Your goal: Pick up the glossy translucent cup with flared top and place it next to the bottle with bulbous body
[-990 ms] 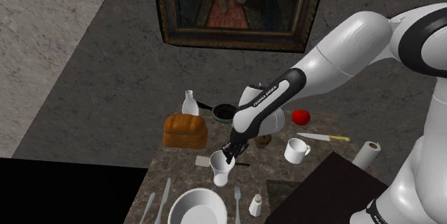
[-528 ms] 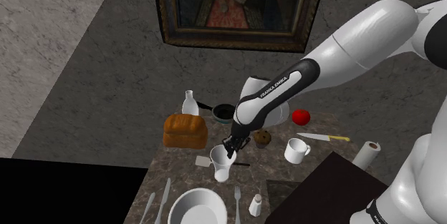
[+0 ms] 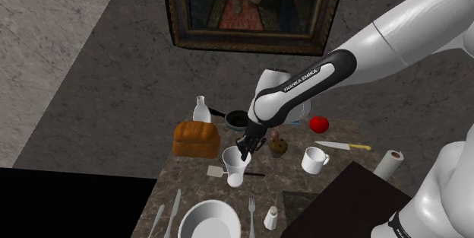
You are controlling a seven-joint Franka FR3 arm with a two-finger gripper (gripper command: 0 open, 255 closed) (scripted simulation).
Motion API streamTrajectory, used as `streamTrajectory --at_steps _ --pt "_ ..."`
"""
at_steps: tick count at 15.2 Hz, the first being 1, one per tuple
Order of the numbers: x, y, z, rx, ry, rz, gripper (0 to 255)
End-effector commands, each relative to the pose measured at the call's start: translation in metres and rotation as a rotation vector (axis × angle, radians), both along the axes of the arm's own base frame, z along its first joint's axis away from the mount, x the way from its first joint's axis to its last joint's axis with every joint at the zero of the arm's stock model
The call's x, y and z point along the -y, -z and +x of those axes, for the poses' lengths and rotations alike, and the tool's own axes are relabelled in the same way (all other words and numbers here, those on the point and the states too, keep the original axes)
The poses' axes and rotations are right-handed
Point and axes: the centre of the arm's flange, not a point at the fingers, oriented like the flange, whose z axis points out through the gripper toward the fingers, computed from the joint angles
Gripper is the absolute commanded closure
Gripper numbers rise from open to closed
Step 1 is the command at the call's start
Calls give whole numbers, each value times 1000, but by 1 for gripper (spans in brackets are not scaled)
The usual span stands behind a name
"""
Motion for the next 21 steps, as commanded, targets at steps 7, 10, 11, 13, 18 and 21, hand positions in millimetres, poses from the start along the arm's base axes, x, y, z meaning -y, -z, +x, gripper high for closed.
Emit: streamTrajectory --at_steps 7,10,11,13,18,21 --pt "0 -42 0 0 0 0 255" --pt "0 -58 0 0 0 0 255" --pt "0 -64 0 0 0 0 255" --pt "0 -74 0 0 0 0 255" --pt "0 -101 0 0 0 0 255" --pt "0 -116 0 0 0 0 255"
